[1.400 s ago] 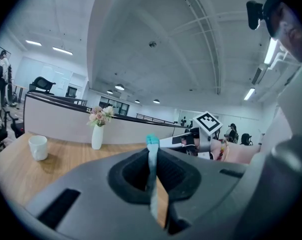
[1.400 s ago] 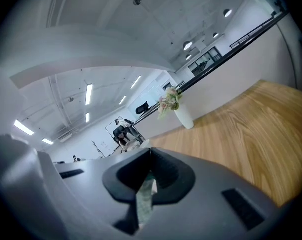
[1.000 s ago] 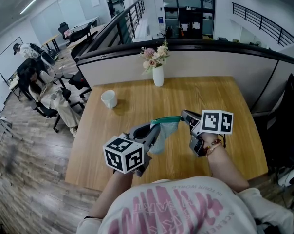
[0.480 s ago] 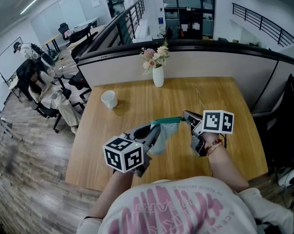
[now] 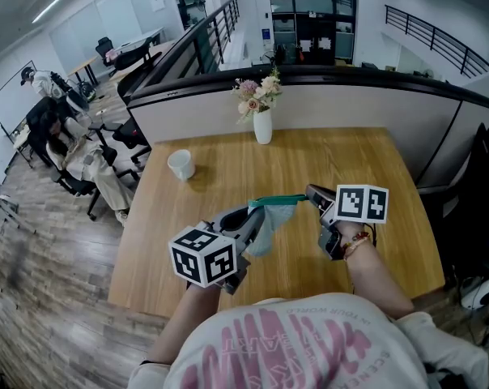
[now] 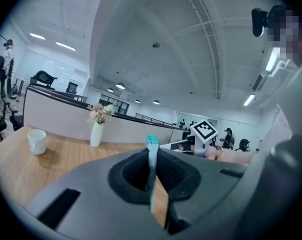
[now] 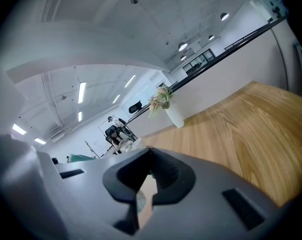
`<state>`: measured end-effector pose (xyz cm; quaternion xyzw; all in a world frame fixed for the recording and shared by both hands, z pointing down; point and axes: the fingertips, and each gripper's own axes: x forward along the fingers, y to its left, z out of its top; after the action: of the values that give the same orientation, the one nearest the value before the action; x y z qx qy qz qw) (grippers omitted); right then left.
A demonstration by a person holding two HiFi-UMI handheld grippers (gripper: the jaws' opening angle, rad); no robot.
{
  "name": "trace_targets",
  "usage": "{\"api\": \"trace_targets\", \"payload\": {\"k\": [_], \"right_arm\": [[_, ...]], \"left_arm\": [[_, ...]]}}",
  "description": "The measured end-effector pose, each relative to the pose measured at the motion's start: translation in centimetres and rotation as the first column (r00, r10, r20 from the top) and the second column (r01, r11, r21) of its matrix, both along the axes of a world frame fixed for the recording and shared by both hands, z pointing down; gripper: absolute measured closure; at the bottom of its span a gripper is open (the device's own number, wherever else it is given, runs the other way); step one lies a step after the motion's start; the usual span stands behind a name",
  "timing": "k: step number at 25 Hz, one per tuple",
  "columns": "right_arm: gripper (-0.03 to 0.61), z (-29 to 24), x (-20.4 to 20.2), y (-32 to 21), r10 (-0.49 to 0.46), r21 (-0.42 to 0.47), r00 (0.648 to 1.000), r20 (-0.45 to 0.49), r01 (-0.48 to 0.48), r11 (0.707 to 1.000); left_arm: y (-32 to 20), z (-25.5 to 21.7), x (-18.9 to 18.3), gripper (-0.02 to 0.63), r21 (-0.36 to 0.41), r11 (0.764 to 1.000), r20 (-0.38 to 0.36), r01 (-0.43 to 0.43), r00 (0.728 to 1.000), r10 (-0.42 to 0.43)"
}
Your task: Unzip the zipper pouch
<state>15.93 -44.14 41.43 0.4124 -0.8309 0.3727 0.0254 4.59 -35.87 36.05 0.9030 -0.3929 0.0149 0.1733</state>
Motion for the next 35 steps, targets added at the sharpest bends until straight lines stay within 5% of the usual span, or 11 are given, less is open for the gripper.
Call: {"api": "trace_targets", "payload": {"k": [11,13,22,28,32,35], "right_arm": [[0.54,2.5,-1.2,1.8,0.024,-0.112,0.993,0.113,-0.011,0.994],[0.58,4.1,-1.7,2.6,0.034,-0.151,0.995,0.092,-0.02,0.988],[0.58,7.2,-6.4,7.2,-0.045,-0.194,0.998,-0.044,0.036,0.98],[0.58,2.8,-8.0,7.9,0.003,0.015,0.997,-0.081,-0.001,1.0],[0.581,-0.9,-7.8,9.0,0.045,0.216,0.994,-0.103,-0.022,0.976],[0.581,-1.7,-7.1,9.9,0.079,0.272,0.987,-0.139,-0.039,0.961]], "left_arm": [[1.3,-0.2,-1.7,0.598,0.003,1.0,-0.046,-0.007,0.999,0.007],[1.4,-0.4,-2.5,0.598,0.008,1.0,-0.065,0.006,0.998,-0.005],[2.2,2.4,-6.1,0.598,-0.026,0.995,-0.087,0.099,0.991,-0.101],[3.1,4.6,-8.3,0.598,-0.056,0.991,-0.113,0.119,0.986,-0.125],[3.8,5.4,-9.4,0.598,-0.045,0.993,-0.104,0.109,0.988,-0.113],[3.9,5.7,-9.6,0.598,-0.053,0.993,-0.109,0.102,0.988,-0.107]]}}
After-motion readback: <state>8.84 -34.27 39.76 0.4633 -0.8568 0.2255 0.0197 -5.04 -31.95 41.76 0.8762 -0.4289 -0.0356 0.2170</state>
